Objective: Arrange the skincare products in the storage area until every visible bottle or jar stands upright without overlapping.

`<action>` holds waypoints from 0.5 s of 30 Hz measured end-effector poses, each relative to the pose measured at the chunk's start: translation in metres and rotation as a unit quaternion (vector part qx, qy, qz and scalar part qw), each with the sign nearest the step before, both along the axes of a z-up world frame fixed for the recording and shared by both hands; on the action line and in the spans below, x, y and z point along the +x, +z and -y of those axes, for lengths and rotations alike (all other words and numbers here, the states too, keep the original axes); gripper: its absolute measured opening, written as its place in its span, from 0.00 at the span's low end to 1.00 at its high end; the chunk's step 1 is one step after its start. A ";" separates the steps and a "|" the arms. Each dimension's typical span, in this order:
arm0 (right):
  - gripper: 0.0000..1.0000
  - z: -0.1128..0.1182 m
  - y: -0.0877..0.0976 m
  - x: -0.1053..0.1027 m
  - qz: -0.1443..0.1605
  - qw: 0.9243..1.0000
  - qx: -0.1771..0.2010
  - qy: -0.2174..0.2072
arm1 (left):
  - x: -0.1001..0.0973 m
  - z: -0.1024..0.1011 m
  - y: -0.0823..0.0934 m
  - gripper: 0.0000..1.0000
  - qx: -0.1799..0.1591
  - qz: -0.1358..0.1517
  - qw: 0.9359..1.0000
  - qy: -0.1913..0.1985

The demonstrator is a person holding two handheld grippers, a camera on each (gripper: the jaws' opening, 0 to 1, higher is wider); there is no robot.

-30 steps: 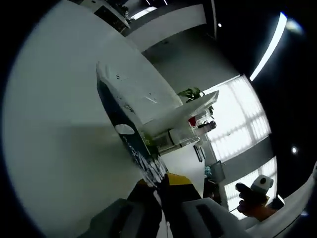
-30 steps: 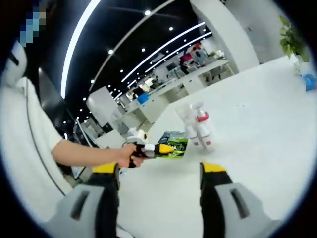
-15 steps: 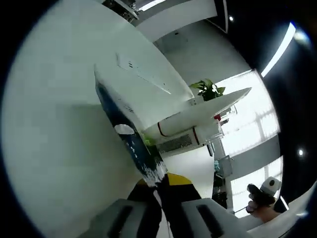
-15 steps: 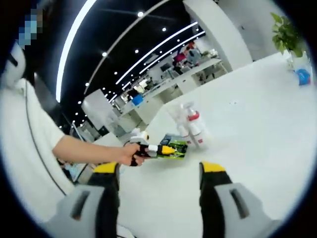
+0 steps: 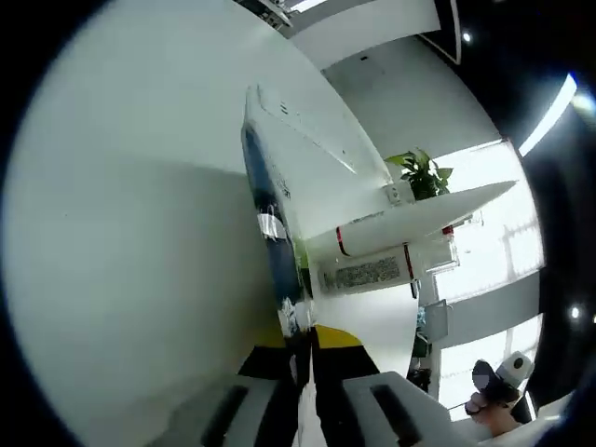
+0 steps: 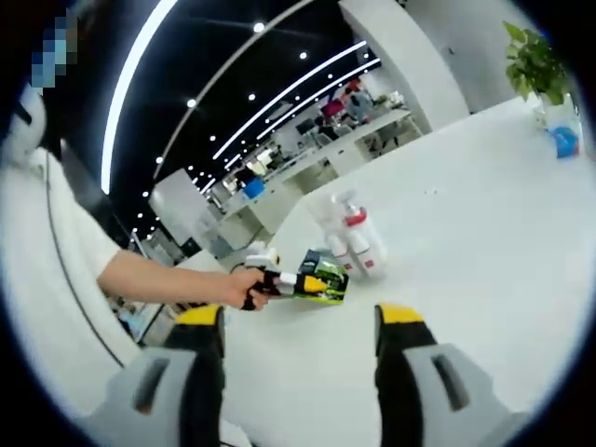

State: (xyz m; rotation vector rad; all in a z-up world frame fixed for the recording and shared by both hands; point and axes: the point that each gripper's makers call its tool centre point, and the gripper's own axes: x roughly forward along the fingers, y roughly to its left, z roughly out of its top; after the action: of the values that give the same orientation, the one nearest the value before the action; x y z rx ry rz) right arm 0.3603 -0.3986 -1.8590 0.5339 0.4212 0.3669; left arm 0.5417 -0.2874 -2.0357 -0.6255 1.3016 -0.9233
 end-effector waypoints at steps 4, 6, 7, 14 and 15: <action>0.63 0.002 0.001 -0.001 0.003 1.000 -0.001 -0.003 | 0.001 0.000 -0.001 0.02 0.004 -0.015 1.000 0.009; 0.63 0.003 0.001 -0.002 0.003 1.000 0.002 -0.005 | 0.000 0.000 -0.002 0.03 0.009 -0.020 1.000 0.011; 0.63 0.003 0.001 -0.003 0.003 1.000 0.003 -0.006 | -0.002 -0.001 -0.003 0.04 0.012 -0.026 1.000 0.010; 0.64 0.000 -0.001 -0.008 0.001 1.000 0.014 -0.003 | -0.005 -0.012 -0.004 0.10 0.031 -0.017 0.999 0.002; 0.64 -0.001 -0.001 -0.008 0.000 1.000 0.014 -0.002 | -0.005 -0.012 -0.003 0.10 0.032 -0.017 0.999 0.003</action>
State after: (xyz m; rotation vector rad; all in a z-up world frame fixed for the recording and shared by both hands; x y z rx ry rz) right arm 0.3523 -0.3977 -1.8603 0.5628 0.4149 0.3695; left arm 0.5363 -0.2749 -2.0391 -0.5954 1.3536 -0.8663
